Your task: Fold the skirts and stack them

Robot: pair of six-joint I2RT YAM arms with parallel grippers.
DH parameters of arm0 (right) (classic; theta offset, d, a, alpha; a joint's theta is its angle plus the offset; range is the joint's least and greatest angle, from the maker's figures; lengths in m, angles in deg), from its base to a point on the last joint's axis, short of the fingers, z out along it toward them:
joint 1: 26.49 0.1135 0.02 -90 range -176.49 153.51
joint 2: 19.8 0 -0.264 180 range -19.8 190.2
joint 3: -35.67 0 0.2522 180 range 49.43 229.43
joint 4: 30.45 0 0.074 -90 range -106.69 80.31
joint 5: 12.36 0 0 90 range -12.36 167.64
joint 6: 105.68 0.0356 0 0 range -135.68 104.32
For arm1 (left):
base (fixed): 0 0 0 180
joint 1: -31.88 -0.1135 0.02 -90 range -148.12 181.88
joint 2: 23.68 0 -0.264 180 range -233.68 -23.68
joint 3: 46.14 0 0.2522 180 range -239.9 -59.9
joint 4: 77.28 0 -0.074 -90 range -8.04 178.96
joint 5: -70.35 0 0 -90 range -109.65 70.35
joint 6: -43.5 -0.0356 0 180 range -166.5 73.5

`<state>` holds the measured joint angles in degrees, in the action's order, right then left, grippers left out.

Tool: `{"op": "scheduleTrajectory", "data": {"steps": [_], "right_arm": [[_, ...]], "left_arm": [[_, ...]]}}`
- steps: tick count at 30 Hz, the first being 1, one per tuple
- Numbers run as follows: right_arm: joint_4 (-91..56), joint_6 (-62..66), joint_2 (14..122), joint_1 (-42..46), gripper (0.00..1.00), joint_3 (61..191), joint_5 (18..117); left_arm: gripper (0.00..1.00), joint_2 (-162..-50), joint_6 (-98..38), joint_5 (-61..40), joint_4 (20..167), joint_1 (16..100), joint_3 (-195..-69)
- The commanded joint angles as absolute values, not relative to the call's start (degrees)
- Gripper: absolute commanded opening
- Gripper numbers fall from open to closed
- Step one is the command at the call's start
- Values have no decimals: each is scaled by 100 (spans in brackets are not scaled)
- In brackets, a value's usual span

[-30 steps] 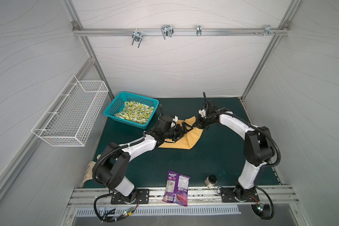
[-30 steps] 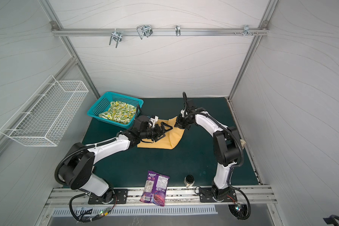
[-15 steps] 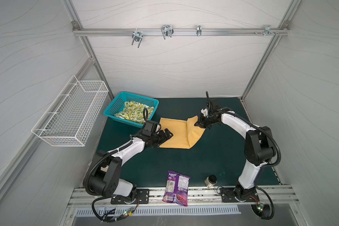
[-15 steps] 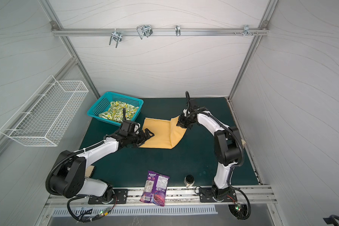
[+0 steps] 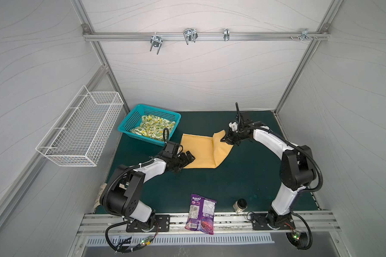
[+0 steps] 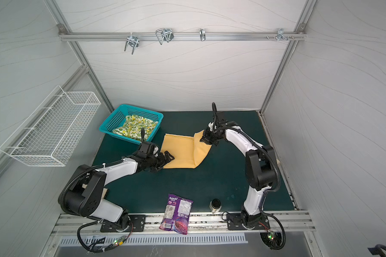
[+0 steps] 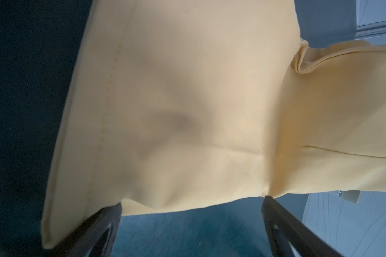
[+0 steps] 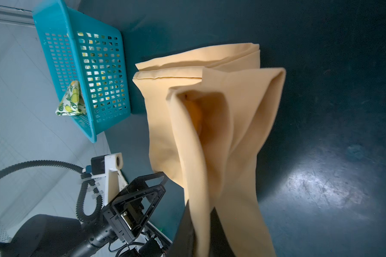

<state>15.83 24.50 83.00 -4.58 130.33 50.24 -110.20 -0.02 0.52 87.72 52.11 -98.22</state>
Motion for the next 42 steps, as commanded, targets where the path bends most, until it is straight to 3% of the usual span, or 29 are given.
{"op": "scheduleTrajectory", "data": {"steps": [1, 10, 19, 33, 42], "right_arm": [[1254, 2840, 8150, -384, 10, 13073, 4756], [56, 3973, 8377, -92, 12, 12804, 4509], [-268, 4283, 8410, -65, 12, 12756, 4429], [501, 3583, 7957, -762, 12, 12634, 4471], [969, 3377, 8212, -706, 12, 13331, 4615]], "left_arm": [[99, -11218, 65, -5, 8912, 5192, -9665], [99, -11236, 193, 153, 9108, 5233, -9559], [99, -11471, 354, 63, 9226, 5660, -9813], [99, -12270, 617, 31, 9596, 6123, -10281], [99, -12293, 396, 102, 9369, 6123, -10388]]}}
